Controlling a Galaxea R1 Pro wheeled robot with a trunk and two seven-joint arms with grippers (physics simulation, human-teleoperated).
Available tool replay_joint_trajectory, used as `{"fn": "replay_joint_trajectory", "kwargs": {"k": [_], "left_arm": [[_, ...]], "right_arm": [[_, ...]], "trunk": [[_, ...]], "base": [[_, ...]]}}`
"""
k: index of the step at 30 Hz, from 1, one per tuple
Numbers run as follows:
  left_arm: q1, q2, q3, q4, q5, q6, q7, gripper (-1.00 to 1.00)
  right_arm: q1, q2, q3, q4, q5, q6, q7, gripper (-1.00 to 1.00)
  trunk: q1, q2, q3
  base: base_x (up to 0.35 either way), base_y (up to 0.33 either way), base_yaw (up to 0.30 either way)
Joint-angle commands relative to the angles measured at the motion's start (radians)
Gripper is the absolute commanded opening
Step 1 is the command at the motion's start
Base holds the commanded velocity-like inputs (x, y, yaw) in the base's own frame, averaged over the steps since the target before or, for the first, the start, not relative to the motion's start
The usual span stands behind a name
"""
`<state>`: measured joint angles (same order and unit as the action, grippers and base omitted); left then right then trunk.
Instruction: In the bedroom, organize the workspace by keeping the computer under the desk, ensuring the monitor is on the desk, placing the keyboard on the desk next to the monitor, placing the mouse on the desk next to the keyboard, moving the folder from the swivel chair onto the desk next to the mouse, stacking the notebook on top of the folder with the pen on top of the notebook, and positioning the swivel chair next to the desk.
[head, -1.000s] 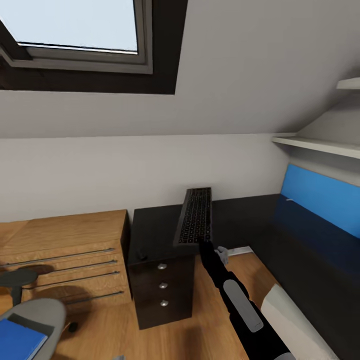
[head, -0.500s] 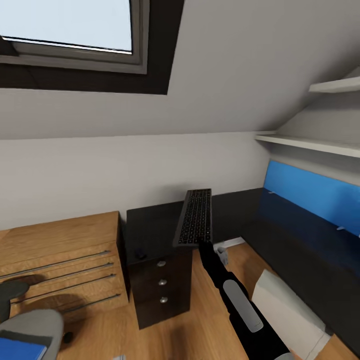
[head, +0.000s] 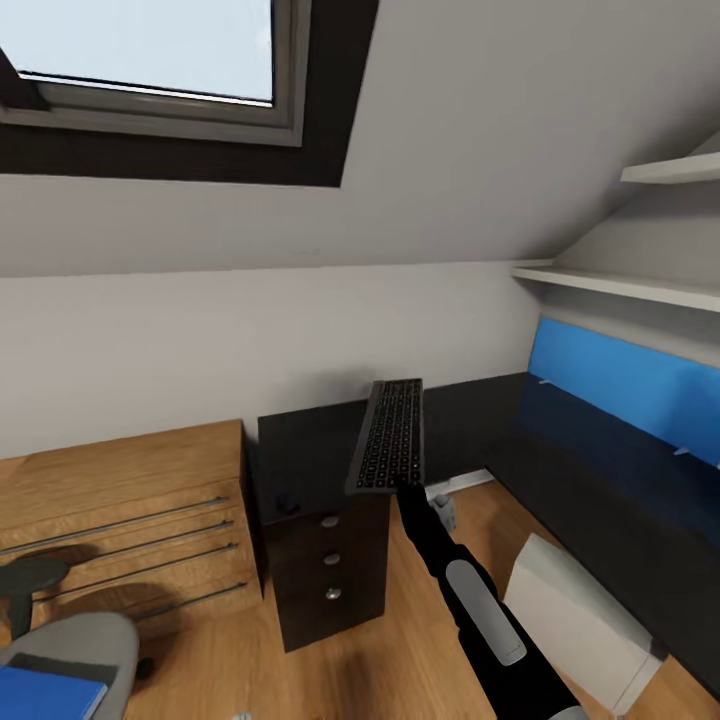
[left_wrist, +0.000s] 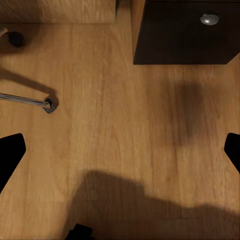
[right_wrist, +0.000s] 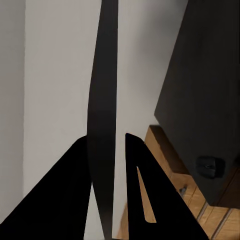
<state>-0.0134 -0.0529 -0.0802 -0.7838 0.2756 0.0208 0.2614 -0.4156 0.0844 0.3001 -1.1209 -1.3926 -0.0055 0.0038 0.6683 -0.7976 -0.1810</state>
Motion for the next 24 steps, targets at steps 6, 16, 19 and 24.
{"fn": "replay_joint_trajectory", "kwargs": {"k": [6, 16, 19, 24], "left_arm": [[0.0, 0.001, -0.004, -0.002, 0.008, 0.002, 0.008, 1.0], [0.0, 0.001, -0.004, -0.002, 0.008, 0.001, 0.007, 1.0], [0.0, 0.001, -0.004, -0.002, 0.008, 0.001, 0.007, 1.0], [0.0, 0.001, -0.004, -0.002, 0.008, 0.001, 0.008, 1.0]], "right_arm": [[-0.001, 0.0, 0.001, 0.0, -0.012, -0.001, 0.001, -1.0], [-0.001, 0.0, 0.001, 0.0, -0.011, -0.002, 0.0, -1.0], [-0.001, 0.0, 0.001, 0.0, -0.011, -0.002, 0.0, -1.0], [-0.001, 0.0, 0.001, 0.0, -0.011, -0.003, 0.001, -1.0]], "trunk": [[0.0, -0.001, -0.01], [0.0, -0.001, -0.026], [0.0, -0.001, -0.031], [0.0, -0.001, -0.039]], "base": [[-0.001, 0.025, 0.0], [0.0, 0.115, -0.041], [0.0, 0.016, -0.106], [0.0, 0.01, -0.121]]}}
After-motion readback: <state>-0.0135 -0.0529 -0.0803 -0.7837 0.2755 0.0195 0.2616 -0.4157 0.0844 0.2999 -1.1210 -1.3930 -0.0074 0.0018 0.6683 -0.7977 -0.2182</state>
